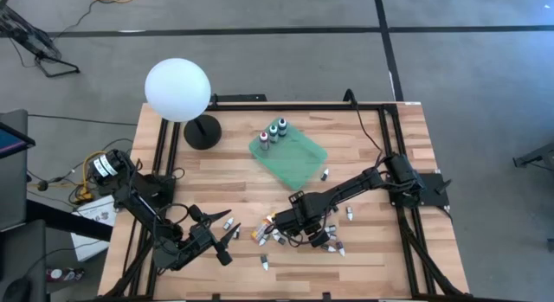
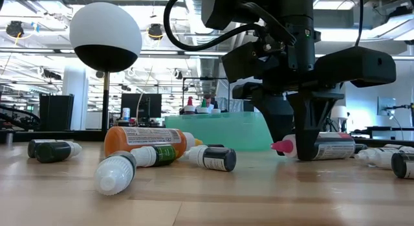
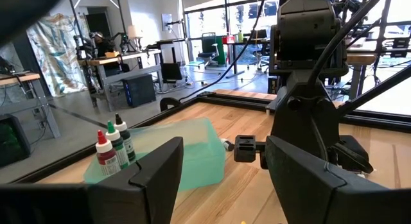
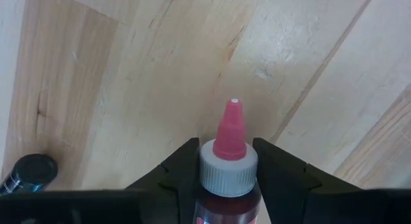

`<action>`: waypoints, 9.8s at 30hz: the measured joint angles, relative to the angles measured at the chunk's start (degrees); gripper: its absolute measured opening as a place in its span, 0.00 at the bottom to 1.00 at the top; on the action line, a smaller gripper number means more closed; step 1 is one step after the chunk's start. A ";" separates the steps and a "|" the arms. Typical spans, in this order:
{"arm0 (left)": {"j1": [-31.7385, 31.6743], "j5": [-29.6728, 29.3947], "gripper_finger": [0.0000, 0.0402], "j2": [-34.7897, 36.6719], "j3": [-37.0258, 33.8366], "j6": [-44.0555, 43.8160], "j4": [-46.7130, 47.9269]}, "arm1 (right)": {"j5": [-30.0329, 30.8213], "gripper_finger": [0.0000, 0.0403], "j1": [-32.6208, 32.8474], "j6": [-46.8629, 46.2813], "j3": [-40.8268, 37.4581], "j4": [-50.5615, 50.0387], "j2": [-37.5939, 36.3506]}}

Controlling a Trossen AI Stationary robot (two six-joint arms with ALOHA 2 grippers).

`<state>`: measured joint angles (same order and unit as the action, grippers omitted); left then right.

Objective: Pick & Place food coloring
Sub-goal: Put the large pink food coloring bottle into the green bin

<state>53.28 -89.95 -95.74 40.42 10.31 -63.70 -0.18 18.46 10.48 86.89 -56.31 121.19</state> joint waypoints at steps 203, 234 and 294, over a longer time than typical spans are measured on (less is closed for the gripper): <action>-1.27 6.21 0.54 0.00 -0.02 -10.80 7.30 | 18.23 0.31 -37.33 -13.47 -50.95 120.40 -14.97; -1.27 6.23 0.54 0.00 -0.02 -11.23 7.26 | 21.07 0.32 -37.09 -13.44 -49.31 116.24 -15.02; -1.25 6.23 0.54 0.00 -0.02 -11.65 7.26 | 27.28 0.33 -36.10 -20.02 -44.11 105.59 -14.99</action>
<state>52.03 -83.72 -95.74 40.40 -1.34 -56.45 27.09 -17.64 -9.54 42.78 49.28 106.19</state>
